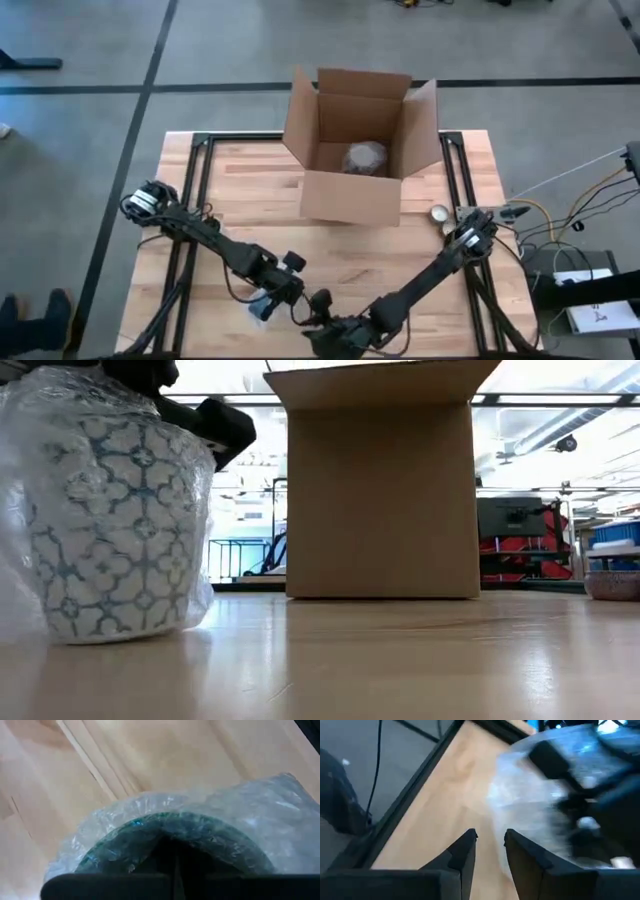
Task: Wrap mug
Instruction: Wrap the blue patterned mug with the bubble wrap
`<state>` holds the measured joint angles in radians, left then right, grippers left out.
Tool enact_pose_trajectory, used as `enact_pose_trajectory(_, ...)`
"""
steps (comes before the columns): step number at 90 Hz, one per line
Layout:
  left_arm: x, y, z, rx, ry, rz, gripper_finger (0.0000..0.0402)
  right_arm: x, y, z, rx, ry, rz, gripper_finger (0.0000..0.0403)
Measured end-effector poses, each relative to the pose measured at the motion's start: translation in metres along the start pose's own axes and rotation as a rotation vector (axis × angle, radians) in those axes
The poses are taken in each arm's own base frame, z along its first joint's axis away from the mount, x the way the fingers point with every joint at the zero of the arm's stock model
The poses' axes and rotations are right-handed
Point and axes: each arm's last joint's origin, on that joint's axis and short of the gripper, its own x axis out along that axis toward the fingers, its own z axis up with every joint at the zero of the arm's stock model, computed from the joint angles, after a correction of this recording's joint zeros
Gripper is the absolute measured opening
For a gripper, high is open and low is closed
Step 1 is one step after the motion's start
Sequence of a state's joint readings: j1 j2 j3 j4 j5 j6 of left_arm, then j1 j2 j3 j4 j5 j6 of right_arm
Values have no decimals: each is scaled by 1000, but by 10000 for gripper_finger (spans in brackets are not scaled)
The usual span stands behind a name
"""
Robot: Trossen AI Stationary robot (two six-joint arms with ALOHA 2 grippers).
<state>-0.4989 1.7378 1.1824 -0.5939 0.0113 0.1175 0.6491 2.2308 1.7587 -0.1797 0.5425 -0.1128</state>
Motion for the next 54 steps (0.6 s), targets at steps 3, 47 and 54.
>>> enact_pose_trajectory(3, 0, 0, 0, 6, -3, 0, 0, 6, 4, -4, -22, -4, 0, 91)
enact_pose_trajectory(47, 1, 2, -2, -66, 4, 3, 0, 54, -2, -22, -139, -12, -236, 78)
enact_pose_trajectory(54, 1, 2, -1, -89, -4, 5, 0, 58, -4, -26, -118, 8, -296, 67)
